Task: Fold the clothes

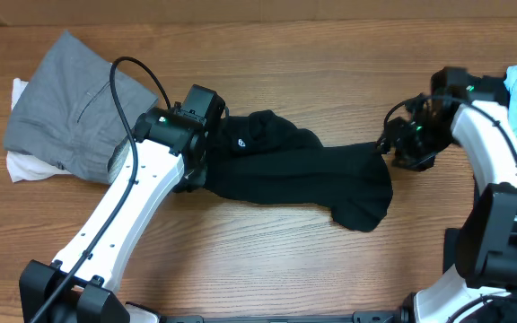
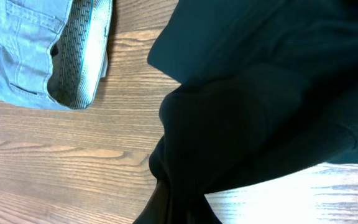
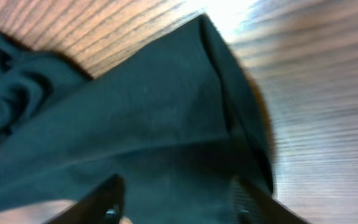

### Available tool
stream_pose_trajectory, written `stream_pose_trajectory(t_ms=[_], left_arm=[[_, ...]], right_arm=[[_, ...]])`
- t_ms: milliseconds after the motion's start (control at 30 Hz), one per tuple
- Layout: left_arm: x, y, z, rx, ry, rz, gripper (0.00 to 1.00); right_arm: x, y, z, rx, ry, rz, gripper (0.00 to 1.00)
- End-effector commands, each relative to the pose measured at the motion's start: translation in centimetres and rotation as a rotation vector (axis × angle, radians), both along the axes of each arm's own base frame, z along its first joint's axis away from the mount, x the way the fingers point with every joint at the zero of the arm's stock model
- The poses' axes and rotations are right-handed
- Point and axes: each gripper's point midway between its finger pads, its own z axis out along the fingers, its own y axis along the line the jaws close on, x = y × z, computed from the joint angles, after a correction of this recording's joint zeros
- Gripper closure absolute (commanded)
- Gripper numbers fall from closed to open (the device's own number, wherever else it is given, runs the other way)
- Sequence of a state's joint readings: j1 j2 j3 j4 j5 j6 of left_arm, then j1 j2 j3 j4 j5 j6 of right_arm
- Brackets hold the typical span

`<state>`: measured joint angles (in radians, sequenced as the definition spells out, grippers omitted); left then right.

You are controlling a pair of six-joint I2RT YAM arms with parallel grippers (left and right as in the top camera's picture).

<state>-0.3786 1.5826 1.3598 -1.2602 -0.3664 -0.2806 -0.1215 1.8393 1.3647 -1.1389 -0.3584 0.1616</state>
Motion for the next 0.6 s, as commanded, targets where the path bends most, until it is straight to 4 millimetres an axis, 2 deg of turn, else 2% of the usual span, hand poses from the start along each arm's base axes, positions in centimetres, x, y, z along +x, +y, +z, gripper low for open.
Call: stream_pose_trajectory(t_ms=[0, 133, 267, 400, 433, 500, 567], left_arm=[[-0.2, 0.1, 0.1, -0.005, 0.007, -0.009, 0.96], [-0.2, 0.1, 0.1, -0.005, 0.008, -0.009, 0.96], [-0.2, 0.1, 0.1, -0.008, 0.009, -0.009, 0.96], [-0.2, 0.0, 0.1, -0.013, 0.009, -0.010, 0.96], [-0.2, 0.0, 0.1, -0.013, 0.009, -0.010, 0.96], [-0.2, 0.0, 0.1, -0.013, 0.010, -0.010, 0.96], [-0.2, 0.0, 0.1, -0.013, 0.011, -0.010, 0.96]], right_arm=[[-0.9, 0.9, -2.0, 0.017, -0.001, 0.016, 0.29], [-0.6, 0.8, -4.4, 0.011, -0.058, 0.017, 0.27], [-0.9, 1.4, -5.9, 0.041, -0.075, -0.007, 0.30], [-1.0, 3.2, -5.8, 0.150, -0.103, 0.014, 0.49], [-0.8, 3.2, -5.8, 0.149, -0.112, 0.017, 0.66], [-0.5, 3.2, -5.4, 0.147, -0.127, 0.022, 0.76], [0.2, 3.0, -4.8, 0.142, -0.155, 0.030, 0.82]])
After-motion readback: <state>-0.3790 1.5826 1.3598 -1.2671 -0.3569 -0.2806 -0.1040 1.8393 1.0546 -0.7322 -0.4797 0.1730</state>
